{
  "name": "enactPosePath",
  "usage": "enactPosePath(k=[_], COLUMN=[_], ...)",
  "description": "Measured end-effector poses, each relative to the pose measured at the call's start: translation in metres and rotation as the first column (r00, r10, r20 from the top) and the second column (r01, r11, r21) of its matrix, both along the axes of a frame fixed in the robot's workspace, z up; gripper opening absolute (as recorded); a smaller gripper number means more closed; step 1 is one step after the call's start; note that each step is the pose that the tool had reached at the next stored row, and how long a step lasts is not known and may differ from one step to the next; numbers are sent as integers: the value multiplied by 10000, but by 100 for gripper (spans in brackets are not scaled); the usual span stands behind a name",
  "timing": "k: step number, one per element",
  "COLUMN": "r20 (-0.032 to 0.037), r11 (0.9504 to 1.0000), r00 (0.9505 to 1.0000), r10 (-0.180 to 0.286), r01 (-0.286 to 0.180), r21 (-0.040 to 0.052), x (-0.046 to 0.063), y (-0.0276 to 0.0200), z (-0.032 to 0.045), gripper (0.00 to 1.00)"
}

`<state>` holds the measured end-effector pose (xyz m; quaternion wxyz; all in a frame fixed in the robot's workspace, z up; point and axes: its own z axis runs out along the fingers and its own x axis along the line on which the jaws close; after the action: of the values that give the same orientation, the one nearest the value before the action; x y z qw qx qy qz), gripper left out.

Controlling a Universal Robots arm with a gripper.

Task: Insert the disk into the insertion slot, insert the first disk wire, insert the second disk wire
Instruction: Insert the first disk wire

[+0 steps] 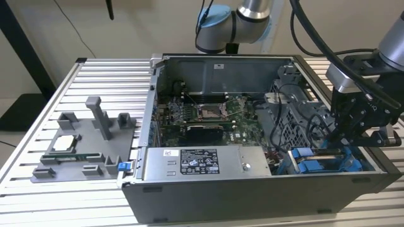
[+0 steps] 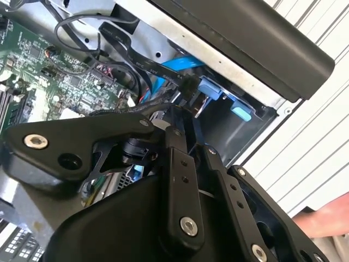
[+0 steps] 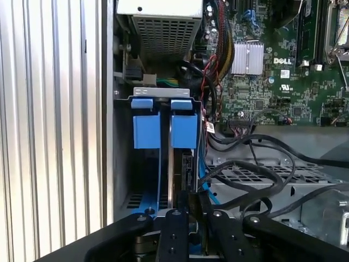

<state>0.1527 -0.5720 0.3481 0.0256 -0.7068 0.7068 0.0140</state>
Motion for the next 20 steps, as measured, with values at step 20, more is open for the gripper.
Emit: enactPosePath(k=[20], r20=[27], r11=[9999], r00=[9999], r10=[104], r01=[-105], r21=[82], x=[22], y=[1], z=[-65], gripper=[0])
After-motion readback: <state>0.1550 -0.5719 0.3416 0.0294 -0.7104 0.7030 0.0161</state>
